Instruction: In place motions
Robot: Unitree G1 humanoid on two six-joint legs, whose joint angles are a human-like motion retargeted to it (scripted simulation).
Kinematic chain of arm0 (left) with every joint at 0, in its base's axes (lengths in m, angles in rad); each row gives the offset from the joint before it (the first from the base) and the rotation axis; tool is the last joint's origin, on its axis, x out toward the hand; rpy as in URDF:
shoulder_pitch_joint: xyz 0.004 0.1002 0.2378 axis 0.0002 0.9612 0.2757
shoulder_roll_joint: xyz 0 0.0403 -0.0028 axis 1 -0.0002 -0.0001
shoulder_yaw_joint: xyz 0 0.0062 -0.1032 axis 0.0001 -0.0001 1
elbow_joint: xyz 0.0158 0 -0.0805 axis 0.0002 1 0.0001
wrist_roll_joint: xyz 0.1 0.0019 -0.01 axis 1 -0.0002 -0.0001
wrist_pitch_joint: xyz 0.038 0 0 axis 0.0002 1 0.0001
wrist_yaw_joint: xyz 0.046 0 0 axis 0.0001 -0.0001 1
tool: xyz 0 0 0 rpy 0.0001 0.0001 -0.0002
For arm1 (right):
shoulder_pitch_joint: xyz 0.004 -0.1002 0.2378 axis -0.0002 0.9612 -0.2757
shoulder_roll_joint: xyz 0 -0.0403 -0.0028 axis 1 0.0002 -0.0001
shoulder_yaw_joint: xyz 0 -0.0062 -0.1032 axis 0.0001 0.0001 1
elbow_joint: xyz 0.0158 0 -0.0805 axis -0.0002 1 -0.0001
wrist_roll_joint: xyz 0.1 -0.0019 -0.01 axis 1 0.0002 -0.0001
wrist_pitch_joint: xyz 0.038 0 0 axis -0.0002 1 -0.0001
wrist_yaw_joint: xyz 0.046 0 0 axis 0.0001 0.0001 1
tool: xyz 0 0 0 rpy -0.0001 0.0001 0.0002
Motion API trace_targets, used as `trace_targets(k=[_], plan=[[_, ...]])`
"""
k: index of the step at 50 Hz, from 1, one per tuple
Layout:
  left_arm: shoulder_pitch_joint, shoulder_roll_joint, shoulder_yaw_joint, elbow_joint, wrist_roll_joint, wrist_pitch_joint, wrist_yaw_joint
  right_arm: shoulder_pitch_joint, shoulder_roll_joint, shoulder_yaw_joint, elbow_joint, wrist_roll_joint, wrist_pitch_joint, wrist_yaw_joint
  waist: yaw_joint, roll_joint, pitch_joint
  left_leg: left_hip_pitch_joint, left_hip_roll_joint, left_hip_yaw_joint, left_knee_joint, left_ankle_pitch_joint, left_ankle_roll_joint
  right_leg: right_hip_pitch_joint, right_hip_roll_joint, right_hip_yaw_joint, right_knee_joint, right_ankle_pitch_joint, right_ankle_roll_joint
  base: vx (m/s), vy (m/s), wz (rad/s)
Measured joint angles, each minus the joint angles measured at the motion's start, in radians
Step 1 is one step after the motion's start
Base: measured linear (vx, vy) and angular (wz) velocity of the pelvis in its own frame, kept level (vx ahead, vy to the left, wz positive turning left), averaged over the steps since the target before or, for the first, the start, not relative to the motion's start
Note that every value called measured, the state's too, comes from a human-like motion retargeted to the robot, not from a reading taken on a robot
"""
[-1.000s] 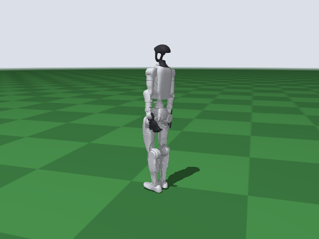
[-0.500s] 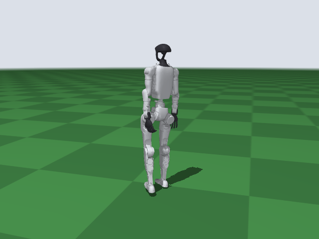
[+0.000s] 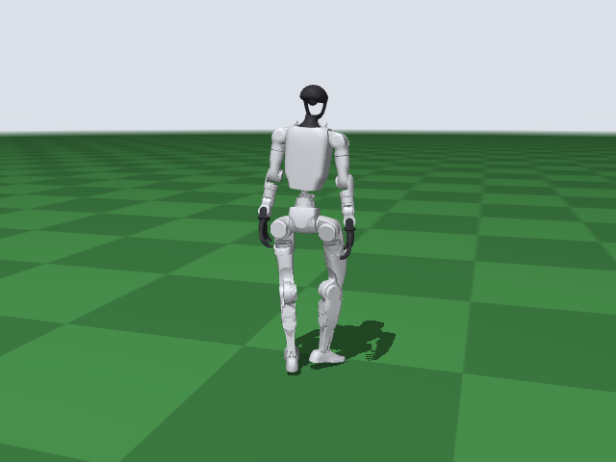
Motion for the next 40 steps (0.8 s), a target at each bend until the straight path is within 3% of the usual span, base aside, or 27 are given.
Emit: trace_targets(k=[3,5,9,15,18,20,22,25,28,31,33,35,38,40], plan=[[0.005,-0.026,0.007,-0.012,-0.016,-0.005,0.007,-0.008,-0.006,-0.008,0.016,0.018,0.008,-0.001,-0.013,0.004,-0.006,0.009,0.004,0.055,0.004,-0.027,-0.007,0.055,0.005,-0.002,-0.053,0.013,0.011,0.2,-0.23,-1.45],[0.009,-0.044,0.01,-0.025,-0.02,-0.011,0.001,-0.005,-0.006,-0.009,0.017,0.023,0.011,-0.002,-0.018,-0.005,-0.018,0.016,-0.005,0.092,0.01,-0.049,-0.013,0.094,0.013,-0.009,-0.104,-0.034,0.077,0.29,-0.25,-1.26],[0.013,-0.077,0.011,-0.056,-0.024,-0.021,-0.016,0.004,0.007,-0.013,0.026,0.011,0.026,0.018,-0.001,-0.017,-0.048,0.041,0.008,0.17,0.029,-0.077,-0.038,0.068,0.058,0.074,-0.178,-0.005,0.021,0.35,-0.19,-1.19],[0.01,-0.107,-0.019,-0.122,-0.058,-0.092,0.009,0.001,0.039,0.016,-0.023,-0.021,0.026,0.042,-0.042,-0.045,-0.047,0.014,0.058,0.223,0.189,-0.036,-0.029,0.067,0.066,0.126,-0.222,-0.008,0.006,0.3,-0.22,-0.54],[-0.003,-0.098,-0.054,-0.162,-0.01,-0.078,0.032,-0.003,0.053,0.036,-0.052,-0.049,0.026,0.068,-0.042,-0.102,-0.051,-0.082,0.089,0.208,0.396,0.048,0.033,0.056,0.005,0.168,-0.213,-0.016,0.02,0.22,-0.17,-0.43],[-0.008,-0.094,-0.08,-0.18,-0.001,-0.076,0.066,-0.003,0.058,0.05,-0.07,-0.065,0.023,0.078,-0.032,-0.143,-0.055,-0.178,0.107,0.16,0.567,0.097,0.114,0.054,-0.029,0.194,-0.217,-0.016,0.023,0.17,-0.1,-0.38],[-0.012,-0.091,-0.102,-0.192,-0.006,-0.086,0.078,-0.007,0.059,0.064,-0.089,-0.082,0.021,0.083,-0.026,-0.16,-0.055,-0.255,0.103,0.084,0.686,0.091,0.163,0.054,-0.04,0.205,-0.22,-0.016,0.02,0.19,-0.1,-0.33],[-0.022,-0.097,-0.112,-0.198,-0.005,-0.097,0.07,-0.016,0.054,0.073,-0.119,-0.115,0.019,0.083,-0.001,-0.168,-0.047,-0.325,0.043,-0.044,0.734,0.049,0.162,0.048,-0.042,0.236,-0.217,-0.014,0.015,0.12,0.0,-0.66],[-0.024,-0.109,-0.109,-0.192,-0.01,-0.103,0.075,-0.027,0.046,0.075,-0.141,-0.123,0.02,0.082,0.018,-0.16,-0.044,-0.348,0.004,-0.099,0.672,0.004,0.153,0.04,-0.033,0.268,-0.213,-0.014,0.012,0.1,0.07,-0.72],[-0.008,-0.115,-0.109,-0.172,-0.014,-0.113,0.08,-0.033,0.041,0.073,-0.152,-0.117,0.023,0.089,0.02,-0.126,-0.043,-0.314,-0.025,-0.175,0.479,0.007,0.105,0.047,0.0,0.284,-0.21,-0.018,0.013,0.14,0.1,-0.64],[0.004,-0.117,-0.105,-0.152,-0.008,-0.111,0.076,-0.038,0.04,0.072,-0.151,-0.108,0.026,0.095,0.031,-0.094,-0.033,-0.257,-0.025,-0.208,0.299,0.064,0.054,0.066,0.039,0.292,-0.211,-0.022,0.013,0.16,0.1,-0.9],[0.027,-0.121,-0.1,-0.128,-0.002,-0.108,0.072,-0.036,0.04,0.071,-0.141,-0.098,0.029,0.094,0.027,-0.072,-0.031,-0.191,-0.062,-0.255,0.163,0.157,0.089,0.091,0.065,0.301,-0.209,-0.028,0.014,0.19,0.11,-0.53],[0.046,-0.126,-0.083,-0.087,0.01,-0.1,0.059,-0.039,0.05,0.065,-0.117,-0.094,0.043,0.084,-0.03,-0.05,-0.054,-0.155,-0.015,-0.218,0.144,0.126,0.032,0.092,0.068,0.296,-0.199,-0.041,0.014,0.1,0.12,0.03],[0.048,-0.125,-0.076,-0.066,0.017,-0.094,0.072,-0.04,0.062,0.054,-0.097,-0.075,0.05,0.061,-0.046,-0.041,-0.051,-0.132,-0.004,-0.195,0.11,0.139,0.026,0.098,0.073,0.297,-0.192,-0.048,0.015,0.0,0.09,-0.11]])
